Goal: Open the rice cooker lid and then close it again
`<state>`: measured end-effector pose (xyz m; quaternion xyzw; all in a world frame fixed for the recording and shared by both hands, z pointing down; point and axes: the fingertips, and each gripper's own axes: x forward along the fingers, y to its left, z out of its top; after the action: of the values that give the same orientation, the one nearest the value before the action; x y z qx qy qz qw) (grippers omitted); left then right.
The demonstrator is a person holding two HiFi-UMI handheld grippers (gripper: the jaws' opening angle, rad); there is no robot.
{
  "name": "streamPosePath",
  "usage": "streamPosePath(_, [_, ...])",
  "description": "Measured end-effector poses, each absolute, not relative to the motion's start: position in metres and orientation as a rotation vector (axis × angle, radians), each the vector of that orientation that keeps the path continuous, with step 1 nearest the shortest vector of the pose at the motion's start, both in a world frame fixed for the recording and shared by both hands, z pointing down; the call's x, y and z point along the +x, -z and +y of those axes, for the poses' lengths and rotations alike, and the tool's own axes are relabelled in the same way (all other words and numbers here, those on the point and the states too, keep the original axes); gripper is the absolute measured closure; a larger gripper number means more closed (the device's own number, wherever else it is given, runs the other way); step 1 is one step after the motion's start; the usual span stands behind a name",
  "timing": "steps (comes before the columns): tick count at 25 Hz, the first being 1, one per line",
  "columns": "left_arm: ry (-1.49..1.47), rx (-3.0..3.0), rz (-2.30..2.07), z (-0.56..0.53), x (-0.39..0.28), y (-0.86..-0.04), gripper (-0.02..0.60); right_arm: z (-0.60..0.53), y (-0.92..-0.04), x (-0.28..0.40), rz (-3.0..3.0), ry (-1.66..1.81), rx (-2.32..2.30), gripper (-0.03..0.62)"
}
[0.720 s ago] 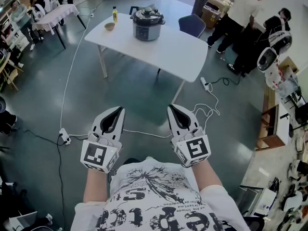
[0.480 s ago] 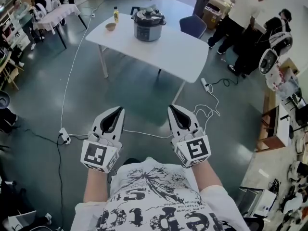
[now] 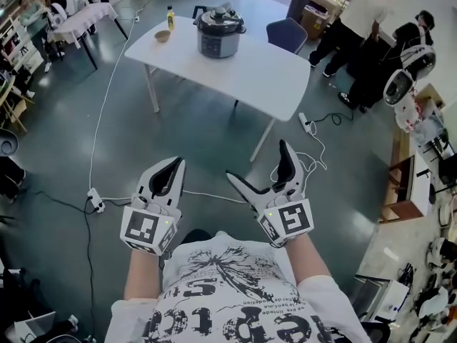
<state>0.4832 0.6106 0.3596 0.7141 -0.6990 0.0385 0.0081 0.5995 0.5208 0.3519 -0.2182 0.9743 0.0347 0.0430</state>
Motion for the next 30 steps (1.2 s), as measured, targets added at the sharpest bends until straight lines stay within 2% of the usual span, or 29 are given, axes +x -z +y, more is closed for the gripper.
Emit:
streamPosePath(6, [-0.142,2.190,-2.202,0.590,0.467,-0.367,0.568,0.493,-0.359,0.578,3.025,-0.125,-0.627,-0.004])
streamPosePath(13, [-0.160,2.143,-2.225,0.550,0.374,-0.385,0.568,0.440,-0.377,0.488,3.056,-0.053,-0.614,-0.003])
streamPosePath(30, [-0.139,2.342,-2.020,0.285,-0.030,-0.357,0.568,0.188,-0.363,0.114,3.055,0.012,-1.021,-0.003])
